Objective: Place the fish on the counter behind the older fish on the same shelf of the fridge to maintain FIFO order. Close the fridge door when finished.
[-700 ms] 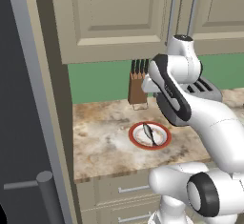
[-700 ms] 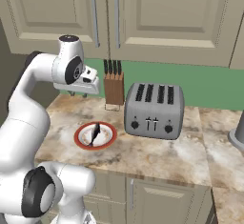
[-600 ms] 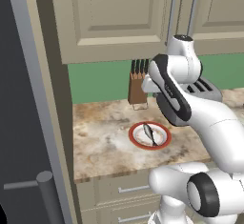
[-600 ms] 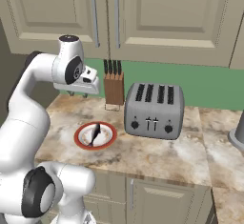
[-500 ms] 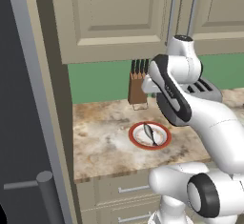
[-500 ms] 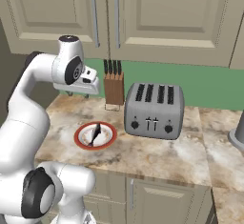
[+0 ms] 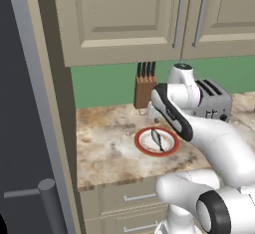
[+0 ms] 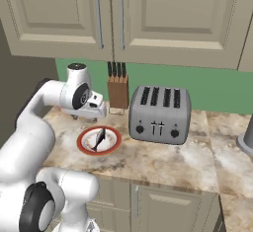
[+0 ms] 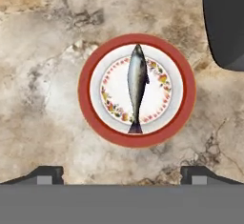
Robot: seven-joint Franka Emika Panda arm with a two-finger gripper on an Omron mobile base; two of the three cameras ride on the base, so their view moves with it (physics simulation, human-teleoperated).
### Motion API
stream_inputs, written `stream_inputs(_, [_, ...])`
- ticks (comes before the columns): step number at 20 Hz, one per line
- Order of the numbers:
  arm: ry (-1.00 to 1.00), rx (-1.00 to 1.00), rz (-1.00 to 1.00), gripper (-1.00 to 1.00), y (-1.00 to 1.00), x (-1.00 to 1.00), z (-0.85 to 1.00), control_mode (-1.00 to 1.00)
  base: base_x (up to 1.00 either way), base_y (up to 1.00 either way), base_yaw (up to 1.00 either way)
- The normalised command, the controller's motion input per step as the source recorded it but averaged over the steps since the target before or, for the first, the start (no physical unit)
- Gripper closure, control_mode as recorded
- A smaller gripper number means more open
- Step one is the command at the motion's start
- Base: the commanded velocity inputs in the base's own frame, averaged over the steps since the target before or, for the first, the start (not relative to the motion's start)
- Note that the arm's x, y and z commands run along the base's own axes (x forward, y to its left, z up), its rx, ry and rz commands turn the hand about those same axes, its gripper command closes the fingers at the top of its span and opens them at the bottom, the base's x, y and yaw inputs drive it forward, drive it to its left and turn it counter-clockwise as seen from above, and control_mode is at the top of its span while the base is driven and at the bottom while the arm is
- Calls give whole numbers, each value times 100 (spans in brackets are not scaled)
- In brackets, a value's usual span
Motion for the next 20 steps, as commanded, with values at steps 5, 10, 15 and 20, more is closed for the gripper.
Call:
stream_inputs(5, [39, 0, -7, -100, -55, 63, -83, -100, 0, 0, 0])
stream_inputs(10, [13, -9, -4, -100, 7, 50, -13, -100, 0, 0, 0])
stream_inputs(15, [0, -3, 0, -100, 21, 30, -56, -100, 0, 0, 0])
stream_inputs(20, [0, -3, 0, -100, 22, 10, -60, -100, 0, 0, 0])
